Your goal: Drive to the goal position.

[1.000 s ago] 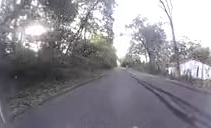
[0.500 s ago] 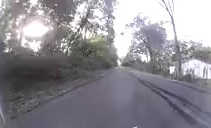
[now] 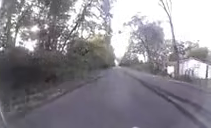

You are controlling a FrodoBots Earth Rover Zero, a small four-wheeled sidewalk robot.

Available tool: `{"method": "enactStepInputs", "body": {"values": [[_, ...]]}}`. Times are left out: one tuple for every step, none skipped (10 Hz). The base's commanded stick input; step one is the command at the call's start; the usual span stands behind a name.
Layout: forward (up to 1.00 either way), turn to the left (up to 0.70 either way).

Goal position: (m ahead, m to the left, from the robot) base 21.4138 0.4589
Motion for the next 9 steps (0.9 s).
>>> {"method": "enactStepInputs", "body": {"values": [[0.70, -0.12], [0.70, -0.02], [0.70, 0.00], [0.70, 0.00], [0.70, 0.00], [0.70, 0.00], [0.70, 0.00], [0.70, 0.00], [0.70, 0.00]]}}
